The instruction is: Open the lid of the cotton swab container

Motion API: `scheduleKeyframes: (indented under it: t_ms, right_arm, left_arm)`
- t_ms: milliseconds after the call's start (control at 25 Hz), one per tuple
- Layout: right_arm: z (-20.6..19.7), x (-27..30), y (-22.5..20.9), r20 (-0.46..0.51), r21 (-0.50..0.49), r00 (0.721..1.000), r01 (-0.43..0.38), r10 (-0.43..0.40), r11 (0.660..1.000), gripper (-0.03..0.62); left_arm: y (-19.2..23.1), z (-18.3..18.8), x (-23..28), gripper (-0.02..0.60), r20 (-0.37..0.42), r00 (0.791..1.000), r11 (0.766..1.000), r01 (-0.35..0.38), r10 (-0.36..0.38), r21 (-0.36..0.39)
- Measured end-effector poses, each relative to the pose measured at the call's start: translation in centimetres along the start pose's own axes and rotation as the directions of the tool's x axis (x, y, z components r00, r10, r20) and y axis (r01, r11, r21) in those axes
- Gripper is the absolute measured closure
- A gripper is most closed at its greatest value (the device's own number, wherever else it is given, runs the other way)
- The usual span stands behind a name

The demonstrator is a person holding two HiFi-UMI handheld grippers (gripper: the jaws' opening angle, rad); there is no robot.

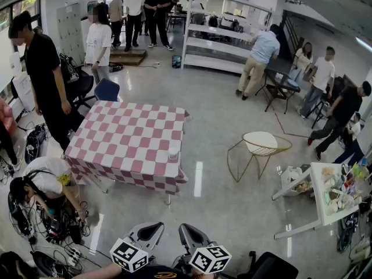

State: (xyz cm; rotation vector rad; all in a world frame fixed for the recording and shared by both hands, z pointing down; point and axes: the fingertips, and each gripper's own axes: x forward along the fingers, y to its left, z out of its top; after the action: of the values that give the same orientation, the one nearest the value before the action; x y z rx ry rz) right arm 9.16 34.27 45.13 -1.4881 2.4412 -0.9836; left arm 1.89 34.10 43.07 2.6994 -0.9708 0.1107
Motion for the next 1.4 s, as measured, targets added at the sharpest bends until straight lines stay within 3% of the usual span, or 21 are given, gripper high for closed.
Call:
scheduleKeyframes:
  t_ms: [520,760,1000,1400]
  right_arm:
    - [1.6,-3.0,-2.2,0.008,0.024,0.998,-0.055,0.055,0.998,0.583]
    - [1.1,-4.3,-4.9,-0.014,0.065,0.999,-0.043,0.044,0.997,0.585]
    - [0.6,-4.0,-6.0,-0.052,0.089,0.998,-0.039,0.044,0.995,0.584]
    - [1.6,0.3,-7.6,-0.066,0.08,0.998,-0.001,0.007,0.997,0.585]
  left_arm:
    - [-3.6,0.0,1.8,0.579,0.005,0.999,0.999,-0.045,0.045,0.004]
    - [-5.3,-1.3,2.8,0.58,0.0,0.997,0.997,-0.071,0.071,-0.018]
    - [-4.8,-1.9,3.1,0.578,-0.006,0.993,0.992,-0.115,0.115,-0.051]
    - [-0.8,-1.7,5.8,0.579,-0.014,0.996,0.993,-0.089,0.088,-0.081]
